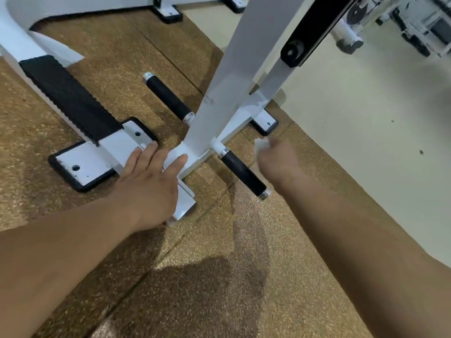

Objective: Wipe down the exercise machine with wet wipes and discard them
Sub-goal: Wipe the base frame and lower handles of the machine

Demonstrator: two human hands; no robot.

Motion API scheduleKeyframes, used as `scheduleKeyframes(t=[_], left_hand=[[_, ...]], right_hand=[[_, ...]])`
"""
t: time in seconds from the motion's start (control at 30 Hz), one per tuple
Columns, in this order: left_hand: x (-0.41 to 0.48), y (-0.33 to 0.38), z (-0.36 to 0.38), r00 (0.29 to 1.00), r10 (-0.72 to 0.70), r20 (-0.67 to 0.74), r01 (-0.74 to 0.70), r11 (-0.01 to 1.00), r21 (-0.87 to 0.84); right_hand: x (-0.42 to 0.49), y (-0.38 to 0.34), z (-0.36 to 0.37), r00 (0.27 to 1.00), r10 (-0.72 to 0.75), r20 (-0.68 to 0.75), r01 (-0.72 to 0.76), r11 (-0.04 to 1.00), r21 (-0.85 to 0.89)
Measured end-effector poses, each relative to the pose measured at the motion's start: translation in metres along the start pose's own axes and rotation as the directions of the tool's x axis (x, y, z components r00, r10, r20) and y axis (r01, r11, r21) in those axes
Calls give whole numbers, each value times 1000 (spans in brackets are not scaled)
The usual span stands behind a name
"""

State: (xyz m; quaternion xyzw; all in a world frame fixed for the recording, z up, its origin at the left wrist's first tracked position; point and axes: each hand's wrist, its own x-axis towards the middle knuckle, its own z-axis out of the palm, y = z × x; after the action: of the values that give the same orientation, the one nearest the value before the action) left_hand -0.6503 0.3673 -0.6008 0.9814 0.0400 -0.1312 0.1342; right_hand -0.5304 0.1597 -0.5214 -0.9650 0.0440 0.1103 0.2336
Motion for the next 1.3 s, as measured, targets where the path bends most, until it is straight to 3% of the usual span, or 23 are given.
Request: scheduleKeyframes(t=[0.07,0.13,0.2,0.27,0.4,0.53,0.6,0.63,0.73,0.8,0.9,1.0,1.07,1.13,1.23,1.27,1.3], left_hand=[[0,0,-1,1000,9,3,-9,1000,-11],[0,0,-2,1000,18,16,-18,1000,-10],[0,2,-2,999,25,24,-25,1000,-2],[-6,6,-3,999,41,34,-41,999,7],[-22,23,2,968,252,-15,-252,968,-8],[-25,49,12,894,433,-116,-445,889,-105],[-27,69,0,941,339,-3,-315,872,-376],[-28,80,-6,951,298,80,-223,844,-488],[-24,100,-6,968,197,153,-21,677,-735],[-17,100,-6,954,140,267,181,443,-878],[-5,97,-4,895,205,397,316,338,-886],[1,94,2,839,204,505,434,311,-846],[1,93,1,824,161,544,485,297,-823],[3,94,-4,810,117,575,548,198,-813],[6,97,-14,776,86,625,616,111,-780],[9,99,-16,766,58,640,632,107,-767],[11,102,-16,760,27,649,643,114,-757]], right_hand=[[-12,-14,26,978,-176,112,191,972,-139],[-27,-8,54,937,-317,146,349,869,-351],[-38,1,60,907,-390,159,409,722,-558],[-42,19,52,891,-405,203,435,640,-633],[-71,68,31,943,-300,143,329,773,-542],[-86,102,18,987,-59,149,98,958,-270],[-89,104,17,946,159,282,-181,982,55],[-91,103,18,899,216,381,-313,925,215],[-90,89,15,808,175,562,-503,702,504],[-87,79,10,774,99,626,-543,613,575],[-80,76,4,730,-5,683,-579,527,622],[-74,73,6,807,-17,590,-441,647,622],[-64,77,5,853,51,519,-410,680,608],[-55,84,-2,862,124,491,-454,618,642],[-46,103,-18,861,195,469,-508,351,787],[-46,109,-20,867,237,438,-495,317,809],[-46,115,-19,874,277,398,-478,353,804]])
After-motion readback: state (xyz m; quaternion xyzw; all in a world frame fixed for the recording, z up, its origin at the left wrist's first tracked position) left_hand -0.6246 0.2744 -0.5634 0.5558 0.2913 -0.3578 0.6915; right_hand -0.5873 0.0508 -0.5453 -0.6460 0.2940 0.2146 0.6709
